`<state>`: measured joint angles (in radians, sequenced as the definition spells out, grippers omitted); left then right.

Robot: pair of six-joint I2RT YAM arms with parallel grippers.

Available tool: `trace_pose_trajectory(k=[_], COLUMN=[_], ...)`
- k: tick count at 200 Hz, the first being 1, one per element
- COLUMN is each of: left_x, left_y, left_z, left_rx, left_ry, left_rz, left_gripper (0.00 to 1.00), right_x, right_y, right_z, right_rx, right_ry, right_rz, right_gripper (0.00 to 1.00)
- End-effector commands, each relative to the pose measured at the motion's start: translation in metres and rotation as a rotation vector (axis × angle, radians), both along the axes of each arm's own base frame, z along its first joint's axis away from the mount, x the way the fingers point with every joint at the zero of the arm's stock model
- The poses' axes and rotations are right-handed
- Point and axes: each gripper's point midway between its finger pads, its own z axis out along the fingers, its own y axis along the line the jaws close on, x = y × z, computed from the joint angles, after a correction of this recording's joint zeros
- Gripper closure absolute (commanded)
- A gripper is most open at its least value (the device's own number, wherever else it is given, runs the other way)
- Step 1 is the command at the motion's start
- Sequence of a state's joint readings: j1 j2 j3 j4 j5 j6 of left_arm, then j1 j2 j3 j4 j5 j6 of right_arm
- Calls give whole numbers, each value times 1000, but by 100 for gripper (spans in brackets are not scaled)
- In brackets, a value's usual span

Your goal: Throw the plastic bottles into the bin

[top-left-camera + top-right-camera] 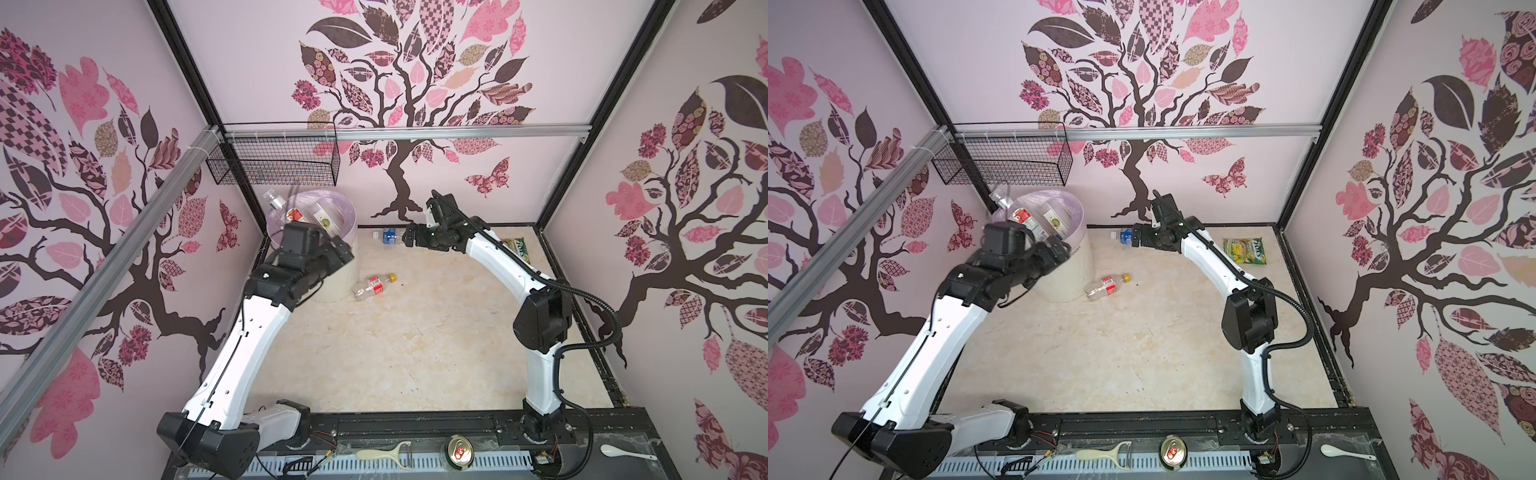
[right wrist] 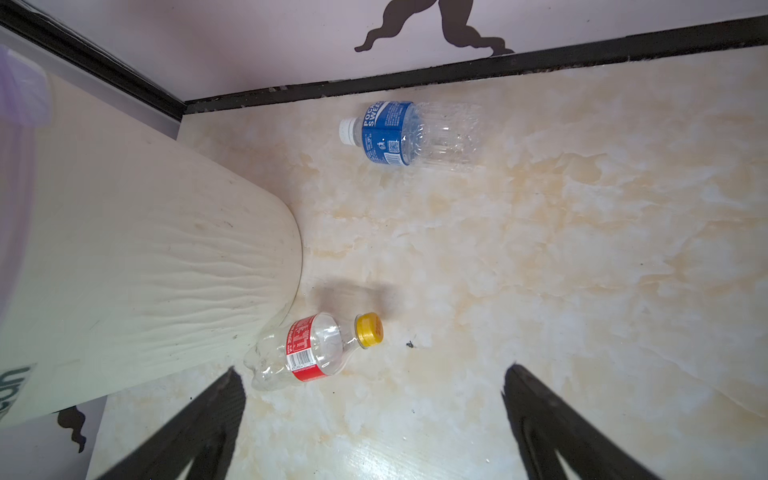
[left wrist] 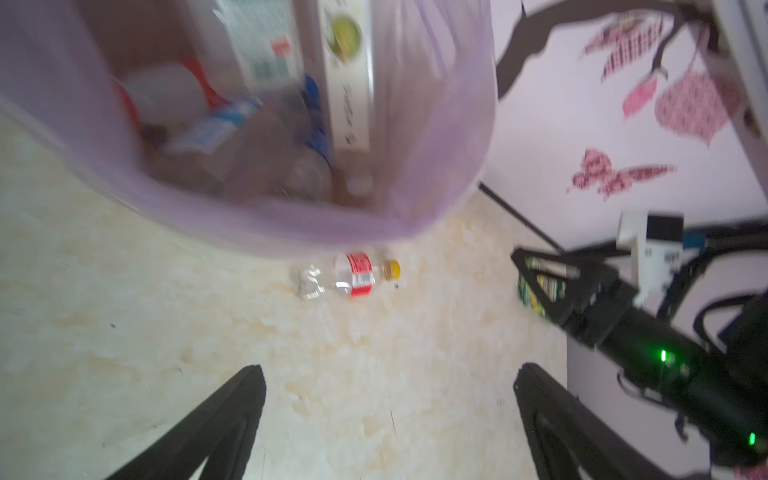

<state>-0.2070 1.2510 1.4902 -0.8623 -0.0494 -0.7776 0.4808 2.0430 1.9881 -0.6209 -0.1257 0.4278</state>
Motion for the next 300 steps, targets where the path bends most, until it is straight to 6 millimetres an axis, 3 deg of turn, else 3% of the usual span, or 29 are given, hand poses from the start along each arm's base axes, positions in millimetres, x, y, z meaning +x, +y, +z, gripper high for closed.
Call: trace_pose_trajectory(k=[1, 28, 52, 88, 115, 175, 229, 300], left_x=[28, 73, 106, 132, 147, 192, 222, 231], left_y=[39, 64, 107, 169, 191, 185, 171, 152], left_z=[53, 89, 103, 112, 125, 150, 130, 106], left_rx=[70, 55, -78, -122, -145, -194, -276, -274], left_ry=[-130, -201, -260, -344, -430, -544, -536, -479], left_rz=[103, 189, 309, 411, 400, 232, 148, 100], left_gripper=[2, 2, 2, 2, 2, 2, 2, 2], right_x=[-10, -26, -44, -65, -74, -80, -76, -71], right_y=[0, 4, 12, 19, 17, 14, 7, 7], right_z=[11, 30, 55, 75, 76, 80, 82, 73], right_rx=[38, 67, 97, 155, 164, 163, 137, 136], right_ry=[15, -2, -41, -59, -62, -81, -107, -86], right_rz=[8, 27, 61, 110, 127, 141, 128, 121], right_gripper=[0, 0, 0, 0, 0, 0, 0, 0])
